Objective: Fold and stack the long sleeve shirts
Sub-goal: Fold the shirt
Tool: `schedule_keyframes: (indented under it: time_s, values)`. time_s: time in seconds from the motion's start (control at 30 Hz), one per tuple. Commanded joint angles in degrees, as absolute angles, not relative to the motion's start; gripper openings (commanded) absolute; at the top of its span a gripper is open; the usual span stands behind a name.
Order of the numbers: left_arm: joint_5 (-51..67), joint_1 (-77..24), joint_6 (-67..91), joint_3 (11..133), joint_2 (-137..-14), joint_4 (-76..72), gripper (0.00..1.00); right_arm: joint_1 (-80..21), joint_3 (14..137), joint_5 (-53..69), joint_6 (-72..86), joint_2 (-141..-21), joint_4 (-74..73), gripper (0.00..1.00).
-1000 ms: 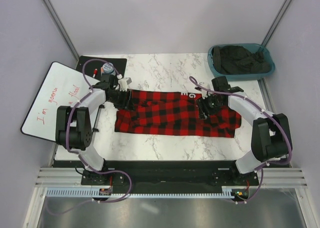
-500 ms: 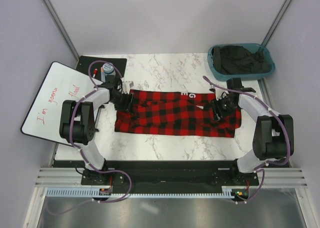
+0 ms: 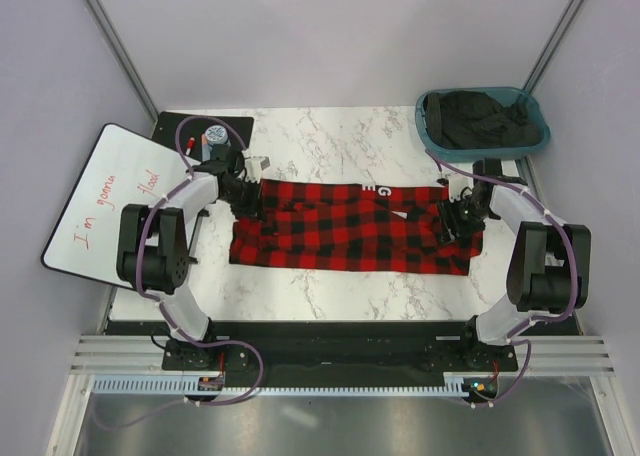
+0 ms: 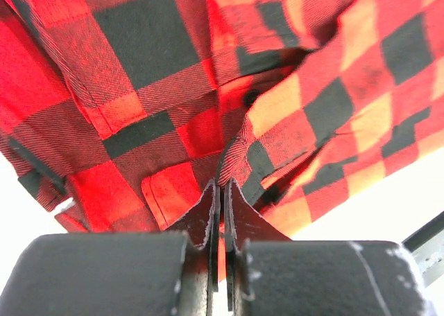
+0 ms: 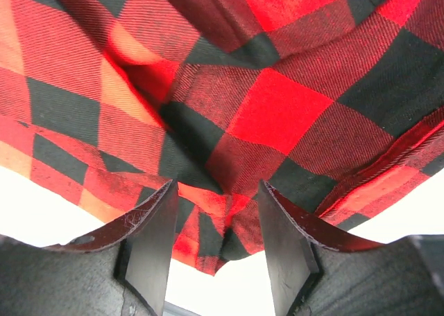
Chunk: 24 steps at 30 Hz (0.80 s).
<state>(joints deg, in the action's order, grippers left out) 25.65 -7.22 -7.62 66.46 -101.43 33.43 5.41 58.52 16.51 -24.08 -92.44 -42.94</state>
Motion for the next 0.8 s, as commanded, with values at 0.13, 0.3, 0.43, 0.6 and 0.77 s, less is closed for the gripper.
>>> schedule_keyframes:
  time_s: [0.13,0.3,0.43,0.6,0.77]
  values:
    - [21.98,-8.35,-13.62,72.15,-99.22,34.98,0.02,6.24,59.24,16.79,-25.14,-94.39,-43.24,0.55]
    - [18.82,-8.26,-14.41,74.09,-104.23,34.8,0.04,6.15,59.24,16.44,-24.44,-94.4,-42.89,0.54]
    - [15.48,-8.26,-14.85,73.57,-106.17,34.89,0.11,6.15,58.89,16.35,-24.43,-93.52,-42.63,0.53]
    - [15.29,-8.17,-15.29,73.13,-105.12,34.46,0.39,6.24,59.85,20.03,-24.17,-90.8,-43.15,0.51]
    - [21.18,-8.78,-16.61,72.16,-98.27,32.17,0.48,4.75,61.43,24.09,-21.98,-87.36,-43.59,0.49]
